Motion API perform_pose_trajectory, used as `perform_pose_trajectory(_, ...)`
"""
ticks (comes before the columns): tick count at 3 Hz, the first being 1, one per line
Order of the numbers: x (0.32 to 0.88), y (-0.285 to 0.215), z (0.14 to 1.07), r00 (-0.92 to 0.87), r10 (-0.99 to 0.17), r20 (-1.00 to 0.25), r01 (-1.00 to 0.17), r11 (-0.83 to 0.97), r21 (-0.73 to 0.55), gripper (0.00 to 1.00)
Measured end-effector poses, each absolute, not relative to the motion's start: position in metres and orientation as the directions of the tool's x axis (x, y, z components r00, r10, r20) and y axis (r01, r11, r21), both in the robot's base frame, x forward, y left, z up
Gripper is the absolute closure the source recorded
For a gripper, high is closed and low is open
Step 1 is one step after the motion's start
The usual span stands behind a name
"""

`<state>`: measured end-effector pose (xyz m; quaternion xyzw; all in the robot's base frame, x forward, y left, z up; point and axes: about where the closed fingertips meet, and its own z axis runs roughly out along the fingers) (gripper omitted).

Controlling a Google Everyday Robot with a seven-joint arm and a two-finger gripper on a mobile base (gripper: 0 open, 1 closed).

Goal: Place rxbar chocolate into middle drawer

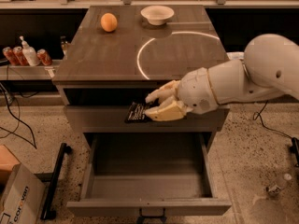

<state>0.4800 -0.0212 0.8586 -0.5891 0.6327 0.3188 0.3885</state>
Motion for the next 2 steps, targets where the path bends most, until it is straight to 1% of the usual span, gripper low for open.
perform_pose_trajectory(2,0.489,-0.060,0.749,-0.152,-0.431,-0.890,-0.966,0.254,0.042,1.00)
